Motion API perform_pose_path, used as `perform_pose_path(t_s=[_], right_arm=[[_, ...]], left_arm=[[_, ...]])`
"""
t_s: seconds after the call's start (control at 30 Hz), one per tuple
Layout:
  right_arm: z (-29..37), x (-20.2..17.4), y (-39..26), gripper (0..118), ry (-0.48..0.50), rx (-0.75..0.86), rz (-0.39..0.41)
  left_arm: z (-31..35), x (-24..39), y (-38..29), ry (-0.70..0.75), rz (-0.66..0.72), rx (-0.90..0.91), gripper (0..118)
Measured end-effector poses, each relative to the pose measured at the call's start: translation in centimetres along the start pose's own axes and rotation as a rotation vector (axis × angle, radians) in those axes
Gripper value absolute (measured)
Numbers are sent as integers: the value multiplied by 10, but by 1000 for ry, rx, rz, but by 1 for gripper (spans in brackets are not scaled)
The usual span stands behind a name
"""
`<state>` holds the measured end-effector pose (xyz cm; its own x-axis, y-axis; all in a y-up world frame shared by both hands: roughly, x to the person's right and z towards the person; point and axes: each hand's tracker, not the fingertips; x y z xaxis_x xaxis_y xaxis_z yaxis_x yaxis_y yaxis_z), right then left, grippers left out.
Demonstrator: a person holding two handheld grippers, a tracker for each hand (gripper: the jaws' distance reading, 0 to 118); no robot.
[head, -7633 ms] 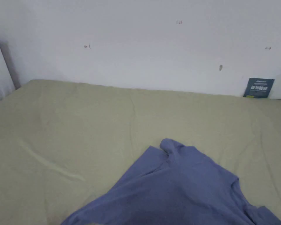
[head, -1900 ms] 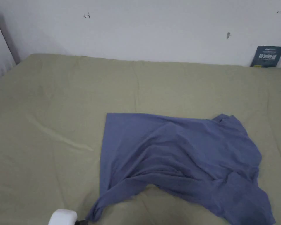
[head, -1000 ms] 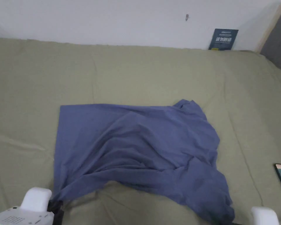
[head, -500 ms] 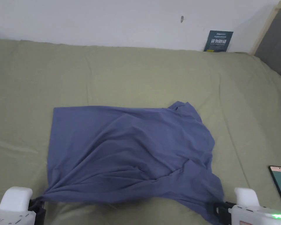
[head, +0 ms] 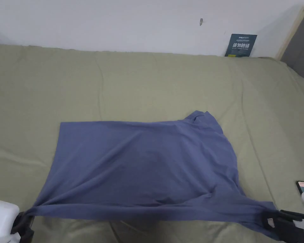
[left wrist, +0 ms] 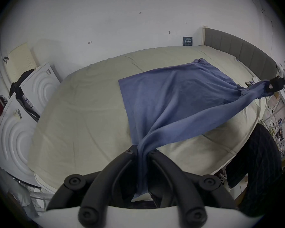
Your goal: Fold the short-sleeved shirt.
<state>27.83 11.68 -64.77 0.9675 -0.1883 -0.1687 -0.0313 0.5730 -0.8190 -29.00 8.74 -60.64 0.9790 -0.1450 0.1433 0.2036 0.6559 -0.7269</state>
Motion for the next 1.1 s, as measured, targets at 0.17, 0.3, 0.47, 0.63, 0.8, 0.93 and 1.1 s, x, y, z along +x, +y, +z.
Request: perform_pose_path(t_s=[0.17,0.3,0.47,0.63,0.8,0.93,1.1], right_arm=[[-3,0,28,2,45,30,-14],[-28,2,77,2,65,23,-17],[-98,11,140,2,78,-48,-10],[-182,19,166,2,46,-199,-62],[-206,26,155,23,7,-199,-85],[-172,25,130,114,-107,19,-18],[-86,-4,71,114,-32,300,73]], left_arm=[[-8,-10,24,-39,-11,-10,10],[-37,-26,61,-131,-28,-84,10],[-94,-38,107,-162,-48,-168,10],[-164,-37,123,-151,-35,-321,10],[-186,-32,122,-158,-39,-367,11],[-157,-37,109,-73,22,-250,113],[-71,-28,54,-31,79,60,118]])
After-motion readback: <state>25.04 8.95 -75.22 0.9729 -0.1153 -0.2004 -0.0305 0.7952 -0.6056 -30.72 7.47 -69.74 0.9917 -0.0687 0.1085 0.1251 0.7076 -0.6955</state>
